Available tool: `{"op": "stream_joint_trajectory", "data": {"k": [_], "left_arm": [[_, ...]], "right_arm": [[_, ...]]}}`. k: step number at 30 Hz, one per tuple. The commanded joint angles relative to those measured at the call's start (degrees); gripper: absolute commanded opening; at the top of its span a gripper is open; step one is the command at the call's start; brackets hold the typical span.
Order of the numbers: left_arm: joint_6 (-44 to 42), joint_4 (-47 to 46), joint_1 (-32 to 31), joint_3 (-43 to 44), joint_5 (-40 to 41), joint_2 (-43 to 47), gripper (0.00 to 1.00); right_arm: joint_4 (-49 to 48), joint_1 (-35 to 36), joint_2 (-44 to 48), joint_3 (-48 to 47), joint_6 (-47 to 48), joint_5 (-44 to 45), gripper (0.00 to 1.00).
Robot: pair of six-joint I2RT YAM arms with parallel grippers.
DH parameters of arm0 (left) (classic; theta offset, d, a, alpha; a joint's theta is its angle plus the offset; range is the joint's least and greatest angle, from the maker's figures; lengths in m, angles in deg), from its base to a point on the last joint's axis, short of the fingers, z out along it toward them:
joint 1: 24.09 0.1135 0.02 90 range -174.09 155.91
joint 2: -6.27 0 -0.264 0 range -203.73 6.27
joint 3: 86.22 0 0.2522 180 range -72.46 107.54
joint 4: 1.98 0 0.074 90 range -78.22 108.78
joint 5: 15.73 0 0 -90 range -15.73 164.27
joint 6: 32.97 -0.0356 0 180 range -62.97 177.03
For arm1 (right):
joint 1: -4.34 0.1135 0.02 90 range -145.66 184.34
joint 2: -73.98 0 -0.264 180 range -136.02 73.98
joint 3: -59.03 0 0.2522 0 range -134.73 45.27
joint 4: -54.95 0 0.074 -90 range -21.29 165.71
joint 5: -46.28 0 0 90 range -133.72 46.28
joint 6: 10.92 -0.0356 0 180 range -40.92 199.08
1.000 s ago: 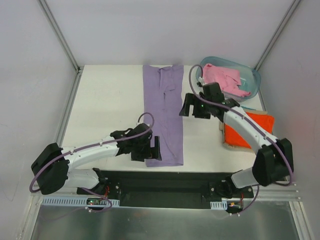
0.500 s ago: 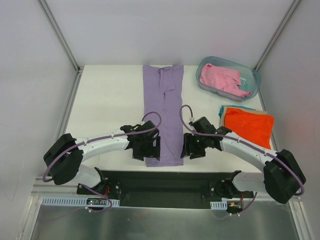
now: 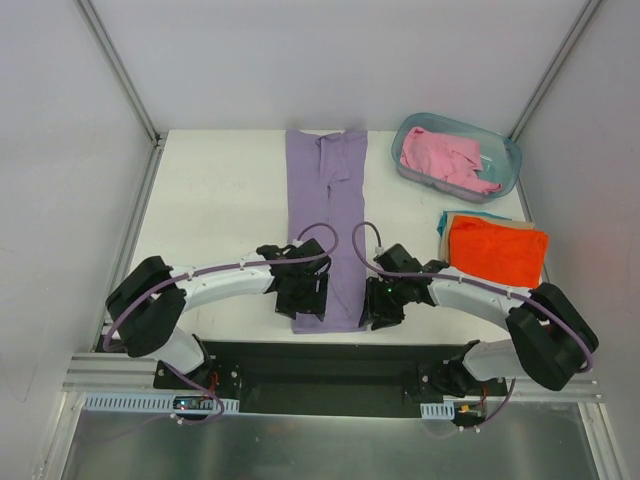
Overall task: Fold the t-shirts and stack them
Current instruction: Grab the bottom of the folded rectangular tshirt with both arms
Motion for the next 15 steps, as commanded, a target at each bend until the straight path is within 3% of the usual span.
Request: {"op": "stream_joint_trajectory", "data": {"k": [1, 6, 15], "left_arm": [[-1.66, 2.50, -1.50, 2.77, 0.93, -2.25, 0.67], [-1.74, 4.52, -1.68, 3.91, 2.68, -4.45, 0.53], [-2.09, 8.83, -1.77, 4.18, 4.97, -5.59, 0.44]], "right_arm": [[-2.55, 0.41, -3.33, -0.59, -1.63, -1.80, 0.40], [-2.73, 0.58, -4.30, -0.07, -1.72, -1.45, 0.33], [-2.20, 0.58, -5.36, 0.37, -1.19, -0.75, 0.29]]}}
